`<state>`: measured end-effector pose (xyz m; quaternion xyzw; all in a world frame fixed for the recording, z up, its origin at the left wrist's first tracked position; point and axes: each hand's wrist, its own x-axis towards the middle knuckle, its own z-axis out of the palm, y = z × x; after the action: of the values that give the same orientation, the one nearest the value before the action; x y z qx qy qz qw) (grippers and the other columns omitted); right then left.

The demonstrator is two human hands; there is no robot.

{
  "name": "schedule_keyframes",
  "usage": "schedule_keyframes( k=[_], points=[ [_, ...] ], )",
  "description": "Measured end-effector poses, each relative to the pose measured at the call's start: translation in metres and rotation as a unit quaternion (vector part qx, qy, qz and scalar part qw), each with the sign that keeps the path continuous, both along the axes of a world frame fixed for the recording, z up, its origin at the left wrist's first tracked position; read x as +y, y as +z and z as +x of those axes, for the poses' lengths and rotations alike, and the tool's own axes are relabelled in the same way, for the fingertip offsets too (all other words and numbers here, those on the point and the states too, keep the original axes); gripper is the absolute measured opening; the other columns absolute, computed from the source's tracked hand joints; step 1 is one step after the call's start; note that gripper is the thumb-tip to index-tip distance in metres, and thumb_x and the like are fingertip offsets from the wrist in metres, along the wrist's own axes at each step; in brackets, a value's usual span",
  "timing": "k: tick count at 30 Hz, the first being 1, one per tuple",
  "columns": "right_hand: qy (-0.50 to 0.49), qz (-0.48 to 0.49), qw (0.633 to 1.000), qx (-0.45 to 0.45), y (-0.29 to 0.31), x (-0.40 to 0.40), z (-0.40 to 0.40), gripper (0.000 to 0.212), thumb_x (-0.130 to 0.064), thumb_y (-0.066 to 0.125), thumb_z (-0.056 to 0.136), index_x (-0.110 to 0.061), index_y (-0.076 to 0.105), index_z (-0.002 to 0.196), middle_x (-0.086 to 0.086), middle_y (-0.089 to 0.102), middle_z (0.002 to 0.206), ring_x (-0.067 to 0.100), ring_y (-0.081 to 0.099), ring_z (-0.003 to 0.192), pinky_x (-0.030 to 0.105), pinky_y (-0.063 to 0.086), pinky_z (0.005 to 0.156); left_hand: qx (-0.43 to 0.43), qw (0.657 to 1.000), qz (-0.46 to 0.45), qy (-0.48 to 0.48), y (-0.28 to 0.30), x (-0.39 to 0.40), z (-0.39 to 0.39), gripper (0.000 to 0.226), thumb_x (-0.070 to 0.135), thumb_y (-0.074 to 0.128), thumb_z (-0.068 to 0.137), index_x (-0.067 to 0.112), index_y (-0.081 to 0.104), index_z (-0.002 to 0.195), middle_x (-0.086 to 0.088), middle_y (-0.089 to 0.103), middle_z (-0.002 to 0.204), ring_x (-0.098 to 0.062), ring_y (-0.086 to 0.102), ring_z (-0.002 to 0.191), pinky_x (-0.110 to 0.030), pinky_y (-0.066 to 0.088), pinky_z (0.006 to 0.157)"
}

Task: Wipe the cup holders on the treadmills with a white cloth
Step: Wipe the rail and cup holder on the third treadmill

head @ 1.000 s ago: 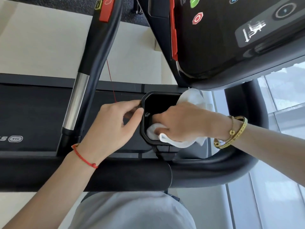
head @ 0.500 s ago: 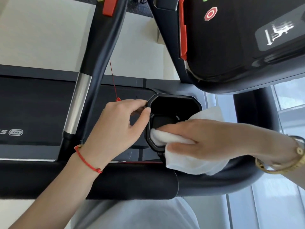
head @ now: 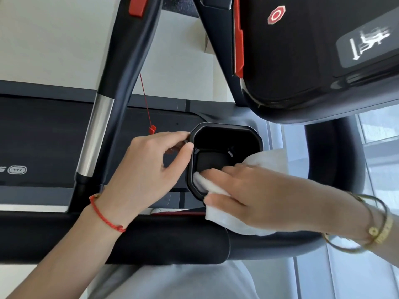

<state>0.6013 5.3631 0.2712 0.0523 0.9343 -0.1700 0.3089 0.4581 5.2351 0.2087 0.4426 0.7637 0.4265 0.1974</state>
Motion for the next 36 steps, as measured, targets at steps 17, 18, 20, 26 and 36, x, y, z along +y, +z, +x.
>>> schedule_keyframes(
  k=[17,18,20,26,36],
  points=[
    [-0.016,0.209,0.916,0.343,0.007,0.023,0.008,0.056,-0.044,0.039,0.101,-0.012,0.039,0.148,0.013,0.054,0.131,0.035,0.051,0.11,0.044,0.042,0.1,-0.005,1.0,0.009,0.015,0.002,-0.002,0.005,0.022,0.017,0.061,0.096,0.021,0.073,0.114,0.019,0.069,0.097,0.012,0.063,0.09,0.001,0.041,0.078],
    [-0.006,0.222,0.921,0.32,0.001,0.027,0.002,0.058,-0.048,0.034,0.102,-0.014,0.037,0.149,0.013,0.053,0.132,0.034,0.05,0.112,0.043,0.042,0.099,-0.003,1.0,0.011,0.014,0.002,-0.002,0.005,0.021,0.016,0.062,0.096,0.02,0.074,0.112,0.018,0.07,0.096,0.014,0.062,0.088,0.002,0.04,0.077],
    [0.001,0.211,0.939,0.27,-0.013,0.034,-0.013,0.062,-0.051,0.024,0.102,-0.015,0.032,0.151,0.012,0.053,0.131,0.033,0.051,0.11,0.043,0.043,0.096,0.002,1.0,0.01,0.012,0.002,-0.003,0.005,0.018,0.017,0.061,0.096,0.015,0.076,0.107,0.014,0.073,0.096,0.012,0.063,0.091,0.001,0.041,0.078],
    [-0.047,0.126,0.949,0.285,-0.027,0.046,-0.017,0.053,-0.041,0.033,0.1,-0.018,0.036,0.147,0.006,0.057,0.108,0.026,0.057,0.09,0.033,0.049,0.081,-0.011,1.0,0.004,0.01,0.004,-0.003,0.004,0.02,0.019,0.061,0.096,0.017,0.076,0.11,0.013,0.075,0.095,0.005,0.066,0.091,0.0,0.043,0.08],
    [-0.06,0.219,0.937,0.265,-0.032,0.032,-0.043,0.04,-0.032,0.059,0.093,-0.018,0.052,0.13,0.007,0.058,0.099,0.029,0.06,0.078,0.032,0.037,0.054,0.006,1.0,0.009,0.014,0.007,-0.002,0.008,0.018,0.012,0.062,0.095,0.008,0.076,0.106,-0.001,0.076,0.089,0.018,0.061,0.076,0.003,0.04,0.067]
  ],
)
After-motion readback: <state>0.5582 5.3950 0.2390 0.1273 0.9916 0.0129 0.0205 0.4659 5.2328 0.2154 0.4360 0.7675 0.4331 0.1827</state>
